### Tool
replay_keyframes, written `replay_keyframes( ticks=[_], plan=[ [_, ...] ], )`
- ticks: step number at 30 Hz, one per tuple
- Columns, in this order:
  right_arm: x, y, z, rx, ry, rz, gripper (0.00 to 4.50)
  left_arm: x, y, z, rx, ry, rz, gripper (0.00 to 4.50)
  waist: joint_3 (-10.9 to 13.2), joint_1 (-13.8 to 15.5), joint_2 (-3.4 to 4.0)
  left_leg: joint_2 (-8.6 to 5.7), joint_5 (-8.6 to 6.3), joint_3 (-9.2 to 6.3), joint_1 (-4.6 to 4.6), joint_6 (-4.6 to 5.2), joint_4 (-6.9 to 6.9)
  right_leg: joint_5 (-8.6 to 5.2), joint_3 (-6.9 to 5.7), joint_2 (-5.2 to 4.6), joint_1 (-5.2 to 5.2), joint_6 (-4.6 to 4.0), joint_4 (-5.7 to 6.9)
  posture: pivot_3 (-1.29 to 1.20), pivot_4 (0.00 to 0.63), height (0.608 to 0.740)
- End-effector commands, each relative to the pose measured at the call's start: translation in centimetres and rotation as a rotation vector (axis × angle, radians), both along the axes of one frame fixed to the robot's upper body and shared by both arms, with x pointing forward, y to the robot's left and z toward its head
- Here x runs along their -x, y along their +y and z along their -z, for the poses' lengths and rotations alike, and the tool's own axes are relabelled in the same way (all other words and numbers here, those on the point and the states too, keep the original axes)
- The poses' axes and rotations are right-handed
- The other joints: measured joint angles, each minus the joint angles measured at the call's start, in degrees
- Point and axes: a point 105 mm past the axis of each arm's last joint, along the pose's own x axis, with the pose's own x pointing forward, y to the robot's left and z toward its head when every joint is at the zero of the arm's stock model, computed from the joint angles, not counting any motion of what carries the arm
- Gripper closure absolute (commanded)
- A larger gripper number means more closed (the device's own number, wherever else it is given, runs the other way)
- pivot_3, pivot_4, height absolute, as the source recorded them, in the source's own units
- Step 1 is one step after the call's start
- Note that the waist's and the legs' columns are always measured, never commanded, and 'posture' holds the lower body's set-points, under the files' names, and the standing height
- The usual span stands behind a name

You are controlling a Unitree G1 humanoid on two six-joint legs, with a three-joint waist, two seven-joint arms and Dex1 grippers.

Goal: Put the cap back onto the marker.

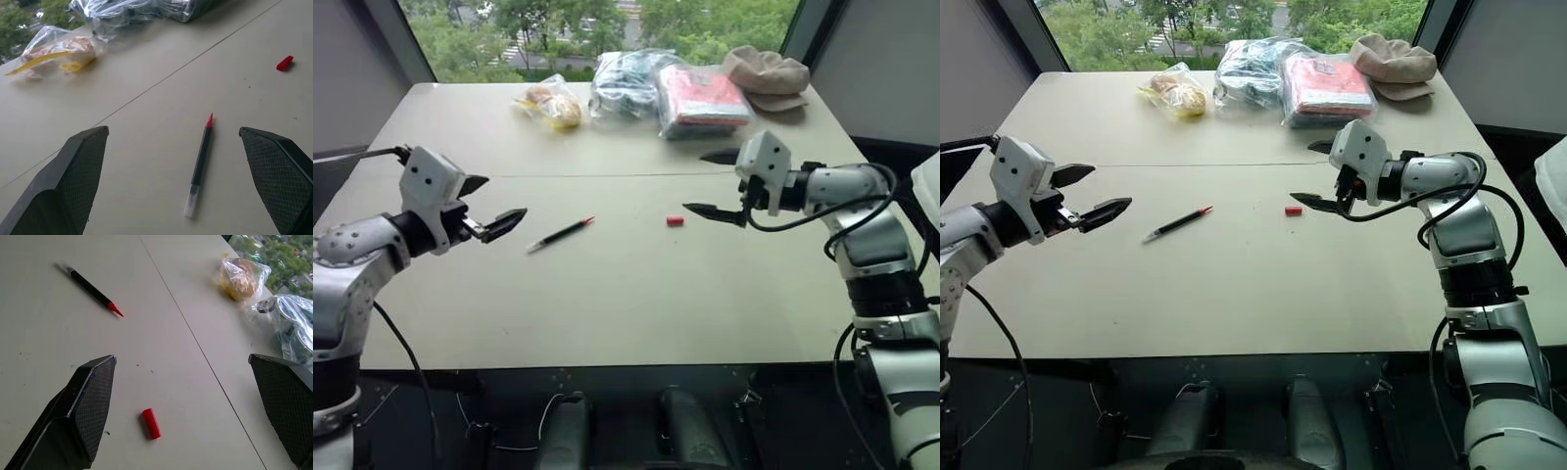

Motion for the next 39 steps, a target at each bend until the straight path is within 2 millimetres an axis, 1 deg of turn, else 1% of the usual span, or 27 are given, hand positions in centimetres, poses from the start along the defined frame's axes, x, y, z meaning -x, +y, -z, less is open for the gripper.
replay_keyframes(
  ticks=[1,6,17,32,36,39],
  plan=[
    [0.3,0.2,-1.6,-0.001,-0.051,-0.020,0.00,0.2,0.0,-1.5,-0.008,-0.050,0.023,0.02,0.00,0.00,0.00,0.00,0.00,0.00,0.00,0.00,0.00,0.00,0.00,0.00,0.00,0.00,0.00,0.00,0.150,0.740],
    [0.3,0.3,-1.5,-0.001,-0.053,-0.019,0.00,-0.2,0.0,-2.4,0.028,-0.076,0.019,0.02,0.00,0.03,0.00,0.00,0.00,0.00,-0.01,0.00,0.00,0.00,-0.01,0.00,-0.01,0.00,0.01,0.00,0.150,0.740],
    [0.3,0.6,-1.4,-0.009,-0.056,-0.026,0.00,0.0,-0.3,-1.9,0.015,-0.065,0.028,0.02,0.00,-0.07,0.00,0.00,0.00,0.01,-0.02,0.00,0.00,0.00,0.00,-0.01,-0.04,0.01,0.01,0.00,0.150,0.740],
    [0.3,0.7,-1.4,-0.034,-0.048,-0.023,0.00,0.0,-0.2,-1.4,0.027,-0.059,0.020,0.02,0.00,-0.05,0.00,0.00,0.00,0.01,-0.03,0.00,0.00,0.01,0.00,-0.01,-0.04,0.01,0.02,0.00,0.150,0.740],
    [0.1,1.1,-1.4,-0.098,-0.040,-0.010,0.00,-0.4,-0.3,-0.9,0.063,-0.055,0.062,0.02,0.00,-0.07,0.00,0.00,0.00,0.01,-0.03,0.00,0.00,0.01,0.00,-0.01,-0.04,0.01,0.02,0.00,0.150,0.740],
    [-0.1,1.9,-1.4,-0.164,-0.036,-0.003,0.00,-2.0,0.2,0.0,0.115,-0.045,0.073,0.02,0.00,0.00,0.00,0.00,0.00,0.00,-0.02,0.00,0.00,0.01,-0.02,0.00,-0.04,0.01,0.05,0.00,0.150,0.740]
  ],
)
